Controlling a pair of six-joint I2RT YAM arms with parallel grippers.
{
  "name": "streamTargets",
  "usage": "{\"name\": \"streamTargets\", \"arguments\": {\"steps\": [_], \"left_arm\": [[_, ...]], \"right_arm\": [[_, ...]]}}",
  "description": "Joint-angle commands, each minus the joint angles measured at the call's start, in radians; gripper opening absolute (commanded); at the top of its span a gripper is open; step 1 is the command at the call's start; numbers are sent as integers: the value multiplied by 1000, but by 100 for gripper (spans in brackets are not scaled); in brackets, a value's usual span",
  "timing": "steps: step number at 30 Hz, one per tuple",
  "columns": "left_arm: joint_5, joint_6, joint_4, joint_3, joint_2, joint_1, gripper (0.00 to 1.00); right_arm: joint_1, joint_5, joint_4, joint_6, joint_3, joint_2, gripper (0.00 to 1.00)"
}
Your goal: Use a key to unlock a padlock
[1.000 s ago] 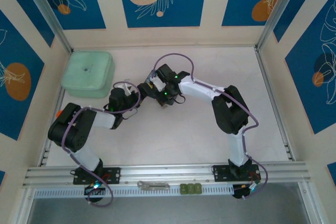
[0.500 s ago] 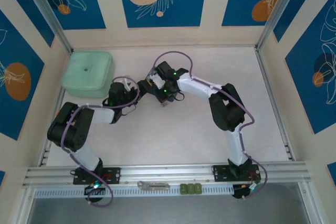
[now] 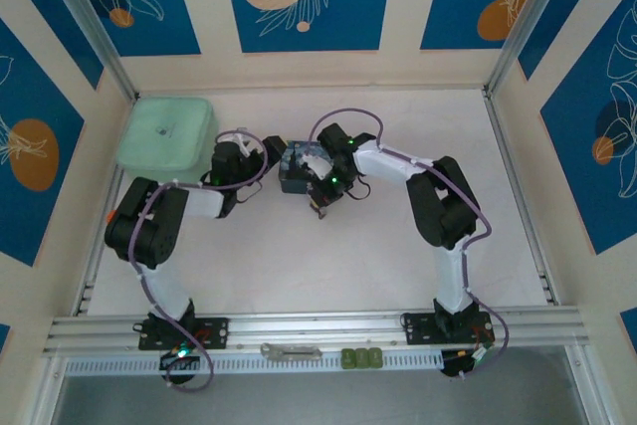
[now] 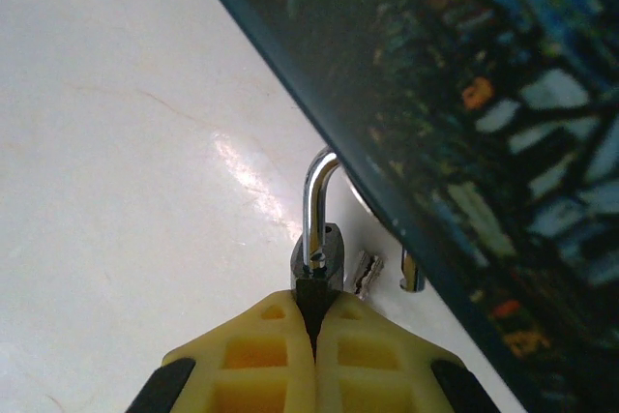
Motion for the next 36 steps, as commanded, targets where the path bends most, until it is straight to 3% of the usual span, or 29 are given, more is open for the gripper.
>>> {"name": "streamTargets", "arguments": {"steps": [1, 13, 18, 22, 28, 36], "left_arm": [[25, -16, 70, 49, 48, 9, 89], [51, 11, 29, 10, 91, -28, 63], [51, 95, -135, 45, 75, -48, 61], [27, 118, -164, 30, 57, -49, 50], [28, 123, -182, 32, 73, -54, 44], [26, 112, -164, 17, 68, -61, 42]], "right_arm": [[-5, -66, 21, -2, -10, -61, 0], [-5, -45, 48, 5, 23, -32, 0], [-5, -39, 53, 11, 29, -22, 0], [-4, -49, 63, 17, 42, -21, 0], [12, -95, 103, 26, 59, -16, 0], [57, 27, 135, -19, 84, 19, 0]]}}
